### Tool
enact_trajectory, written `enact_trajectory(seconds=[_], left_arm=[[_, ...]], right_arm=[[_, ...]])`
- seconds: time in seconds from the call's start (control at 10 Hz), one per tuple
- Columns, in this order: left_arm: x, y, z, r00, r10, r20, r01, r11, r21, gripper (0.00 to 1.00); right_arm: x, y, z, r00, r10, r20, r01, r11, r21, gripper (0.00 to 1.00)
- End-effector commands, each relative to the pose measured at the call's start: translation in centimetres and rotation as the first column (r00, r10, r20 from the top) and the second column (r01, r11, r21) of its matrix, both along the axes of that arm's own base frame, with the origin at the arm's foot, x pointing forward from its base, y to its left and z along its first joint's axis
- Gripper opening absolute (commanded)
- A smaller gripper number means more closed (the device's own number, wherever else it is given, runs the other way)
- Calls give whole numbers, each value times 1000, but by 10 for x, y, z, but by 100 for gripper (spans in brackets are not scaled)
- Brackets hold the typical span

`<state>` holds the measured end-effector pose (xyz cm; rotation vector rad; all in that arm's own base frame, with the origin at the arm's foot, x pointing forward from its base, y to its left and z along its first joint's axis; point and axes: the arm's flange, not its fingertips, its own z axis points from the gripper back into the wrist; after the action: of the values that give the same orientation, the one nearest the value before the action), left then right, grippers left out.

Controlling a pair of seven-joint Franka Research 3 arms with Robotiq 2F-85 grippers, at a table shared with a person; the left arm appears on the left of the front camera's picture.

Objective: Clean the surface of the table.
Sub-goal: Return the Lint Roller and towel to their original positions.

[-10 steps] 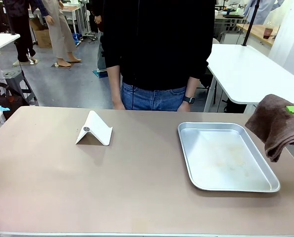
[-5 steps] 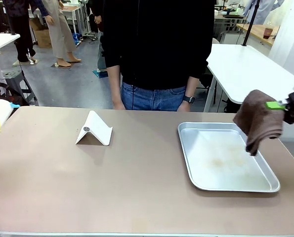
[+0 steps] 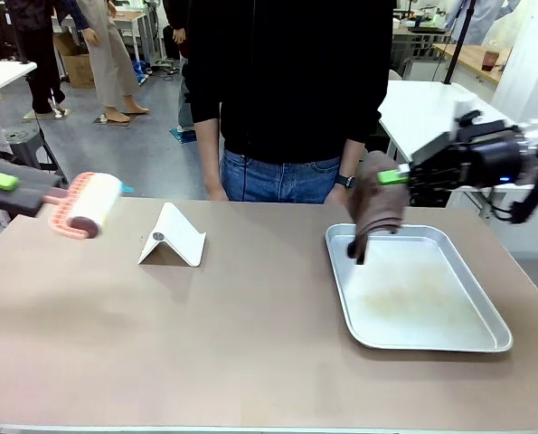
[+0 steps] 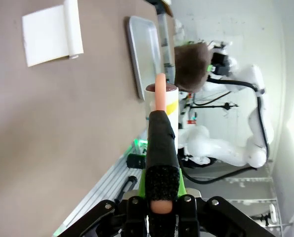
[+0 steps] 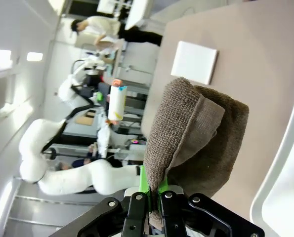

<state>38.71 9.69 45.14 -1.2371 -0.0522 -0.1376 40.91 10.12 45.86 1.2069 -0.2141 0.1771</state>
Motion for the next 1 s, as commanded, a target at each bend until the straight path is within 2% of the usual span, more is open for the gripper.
enact_trajectory(seconds=[0.0,0.1,0.3,0.5,0.6,0.7,0.9], left_arm=[[0,-45,-2,1000,27,9,-28,999,46,22],[6,-72,-5,991,125,46,-127,991,47,22],[12,-104,-16,985,141,97,-147,987,61,22],[14,-120,-22,979,142,148,-151,987,48,22],[16,-109,-17,982,140,128,-147,988,47,22],[19,-116,-20,985,136,105,-145,987,75,22],[19,-116,-20,985,136,105,-145,987,75,22]], right_arm=[[34,33,-8,999,-15,-32,13,997,-79,7],[43,55,-19,997,38,-62,-44,994,-97,7],[55,83,-41,986,128,-108,-140,984,-108,7],[58,85,-49,989,122,-84,-130,987,-100,7],[53,74,-47,987,125,-97,-133,988,-79,7],[52,92,-60,987,128,-96,-137,986,-98,7],[52,92,-60,987,128,-96,-137,986,-98,7]])
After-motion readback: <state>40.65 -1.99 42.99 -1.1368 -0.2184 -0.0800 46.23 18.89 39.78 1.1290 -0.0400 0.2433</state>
